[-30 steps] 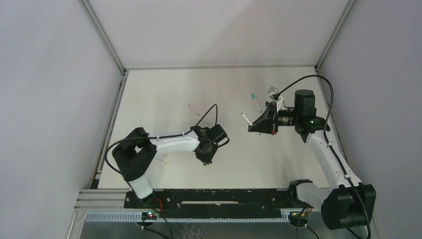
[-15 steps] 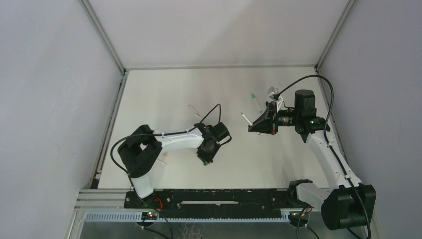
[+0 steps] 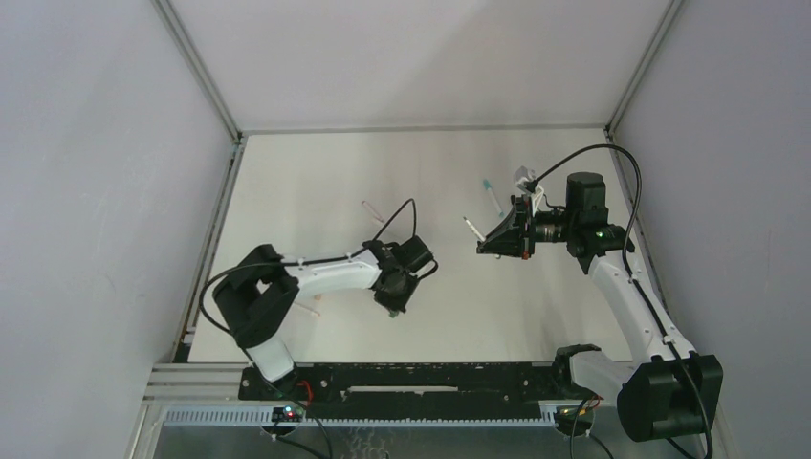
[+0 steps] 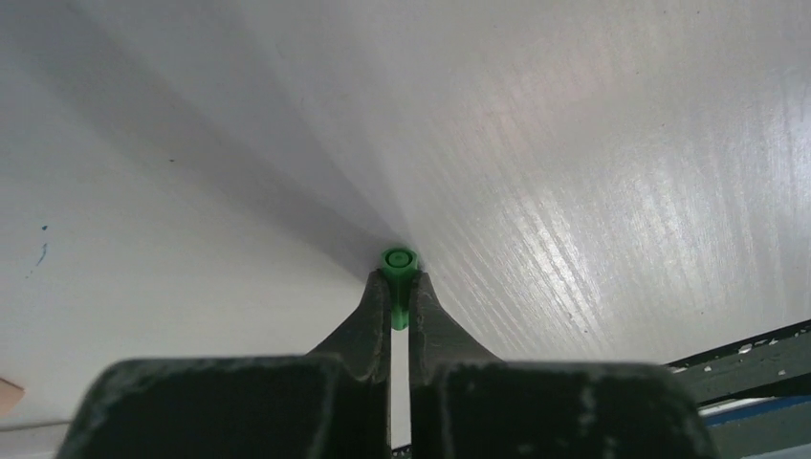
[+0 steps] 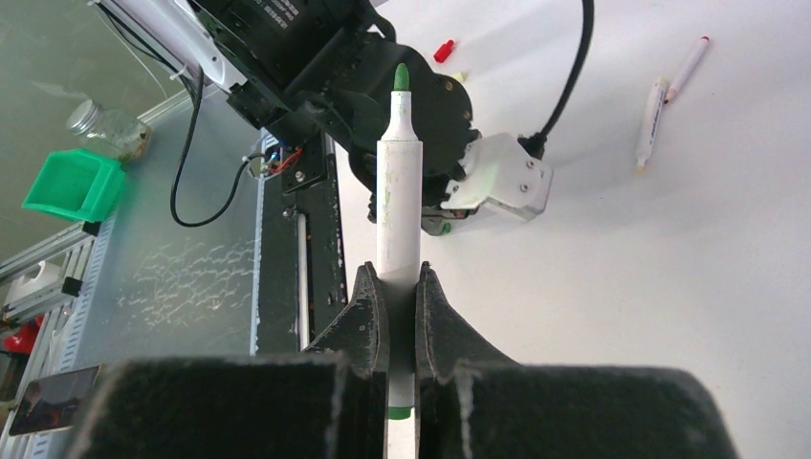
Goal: Insert the pens into the pen caps
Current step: Insert the pen cap onto the pen.
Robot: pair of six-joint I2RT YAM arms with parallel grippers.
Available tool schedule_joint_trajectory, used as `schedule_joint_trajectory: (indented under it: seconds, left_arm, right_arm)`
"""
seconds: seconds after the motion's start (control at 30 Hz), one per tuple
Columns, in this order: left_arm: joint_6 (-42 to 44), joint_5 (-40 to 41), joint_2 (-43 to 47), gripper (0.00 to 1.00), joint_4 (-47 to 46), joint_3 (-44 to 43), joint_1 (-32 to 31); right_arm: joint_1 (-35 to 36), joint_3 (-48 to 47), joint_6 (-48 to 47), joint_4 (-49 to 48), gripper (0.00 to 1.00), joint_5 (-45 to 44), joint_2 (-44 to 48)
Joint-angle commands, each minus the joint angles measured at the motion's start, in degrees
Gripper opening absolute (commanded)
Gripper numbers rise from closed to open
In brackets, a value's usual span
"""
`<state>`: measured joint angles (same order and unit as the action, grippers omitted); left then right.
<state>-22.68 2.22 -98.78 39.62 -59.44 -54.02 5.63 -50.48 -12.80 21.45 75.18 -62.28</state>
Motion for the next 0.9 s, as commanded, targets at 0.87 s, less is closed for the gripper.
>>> schedule_joint_trajectory:
  seconds: [0.87]
  left_arm:
    - [-37.1,17.1,36.2,0.00,-68.8,22.4,-0.6]
  right_arm:
    - [2.8,2.9,-0.1,-4.7,0.00,-3.1,6.0]
